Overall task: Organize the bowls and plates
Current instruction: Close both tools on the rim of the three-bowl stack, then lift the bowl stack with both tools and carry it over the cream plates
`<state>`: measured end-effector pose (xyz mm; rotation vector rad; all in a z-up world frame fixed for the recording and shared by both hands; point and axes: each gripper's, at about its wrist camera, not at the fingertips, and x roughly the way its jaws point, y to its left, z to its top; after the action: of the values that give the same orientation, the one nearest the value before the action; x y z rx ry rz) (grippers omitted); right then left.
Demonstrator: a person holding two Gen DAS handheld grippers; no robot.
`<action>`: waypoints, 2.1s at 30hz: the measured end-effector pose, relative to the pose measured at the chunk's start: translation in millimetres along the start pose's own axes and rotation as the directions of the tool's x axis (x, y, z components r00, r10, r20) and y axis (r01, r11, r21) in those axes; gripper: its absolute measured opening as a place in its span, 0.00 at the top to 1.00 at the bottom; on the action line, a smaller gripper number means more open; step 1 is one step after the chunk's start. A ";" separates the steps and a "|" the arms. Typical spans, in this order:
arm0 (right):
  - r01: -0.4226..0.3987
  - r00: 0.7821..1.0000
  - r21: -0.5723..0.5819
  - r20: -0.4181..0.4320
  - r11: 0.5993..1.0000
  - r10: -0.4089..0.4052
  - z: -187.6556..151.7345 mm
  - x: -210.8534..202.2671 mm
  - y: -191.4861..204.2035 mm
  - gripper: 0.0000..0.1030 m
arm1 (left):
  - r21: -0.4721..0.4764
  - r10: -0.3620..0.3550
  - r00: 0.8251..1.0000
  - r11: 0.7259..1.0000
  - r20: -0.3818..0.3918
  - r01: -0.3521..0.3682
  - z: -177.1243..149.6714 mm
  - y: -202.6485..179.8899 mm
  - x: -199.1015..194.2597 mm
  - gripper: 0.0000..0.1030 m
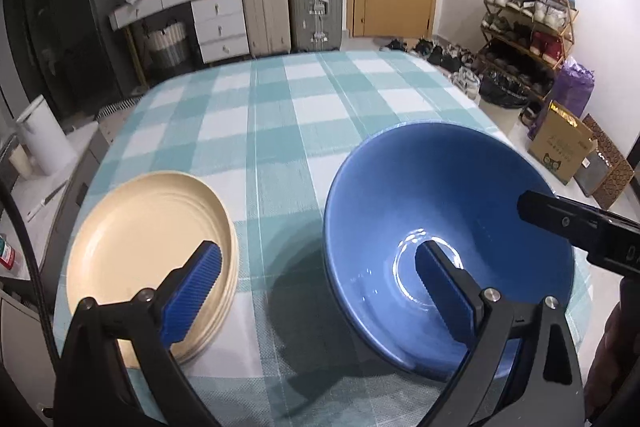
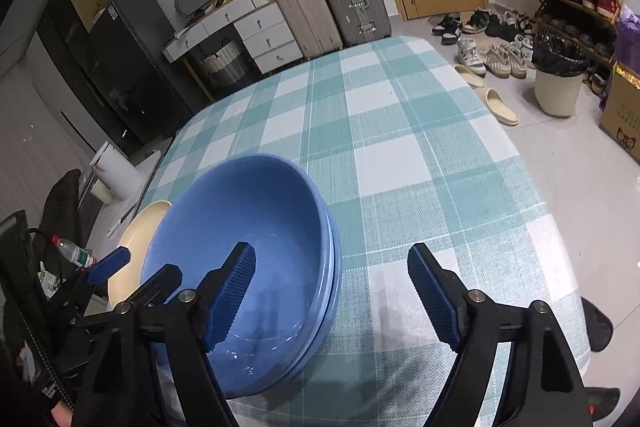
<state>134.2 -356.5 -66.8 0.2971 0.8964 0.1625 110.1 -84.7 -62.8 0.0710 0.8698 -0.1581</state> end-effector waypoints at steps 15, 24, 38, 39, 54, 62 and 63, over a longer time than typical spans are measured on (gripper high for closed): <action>-0.050 0.990 0.033 -0.129 0.998 0.054 0.7 40.1 -9.7 0.22 | -0.113 -0.195 0.952 0.978 -0.237 0.173 -5.3 -0.9 45.3 0.04; -0.091 0.976 0.079 -0.189 0.993 0.104 3.5 61.2 -15.1 0.22 | -0.089 -0.187 0.949 0.981 -0.252 0.170 -3.7 -8.6 48.6 0.04; -0.147 0.964 0.091 -0.209 0.985 0.164 3.3 70.3 -9.3 0.32 | -0.129 -0.287 0.919 0.957 -0.271 0.261 -2.4 -11.0 57.4 0.25; -0.150 0.963 0.091 -0.212 0.985 0.166 3.1 71.4 -8.0 0.32 | -0.120 -0.288 0.919 0.957 -0.269 0.265 -2.8 -12.8 56.5 0.33; -0.100 0.966 0.063 -0.233 0.993 0.112 -3.0 73.2 3.6 0.61 | -0.148 -0.308 0.906 0.950 -0.292 0.275 -2.2 -10.5 57.1 0.55; -0.080 0.964 0.071 -0.247 0.994 0.096 -1.6 70.9 6.4 0.62 | -0.181 -0.331 0.894 0.941 -0.302 0.287 -2.3 -5.0 51.8 0.55; -0.078 0.964 0.069 -0.249 0.995 0.093 -0.6 70.6 7.5 0.62 | -0.172 -0.326 0.896 0.943 -0.302 0.285 -2.1 -5.7 50.1 0.55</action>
<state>177.2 -330.8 -117.2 0.3757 1.1425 0.2585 139.3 -95.6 -102.5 -0.1627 1.2201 -0.3962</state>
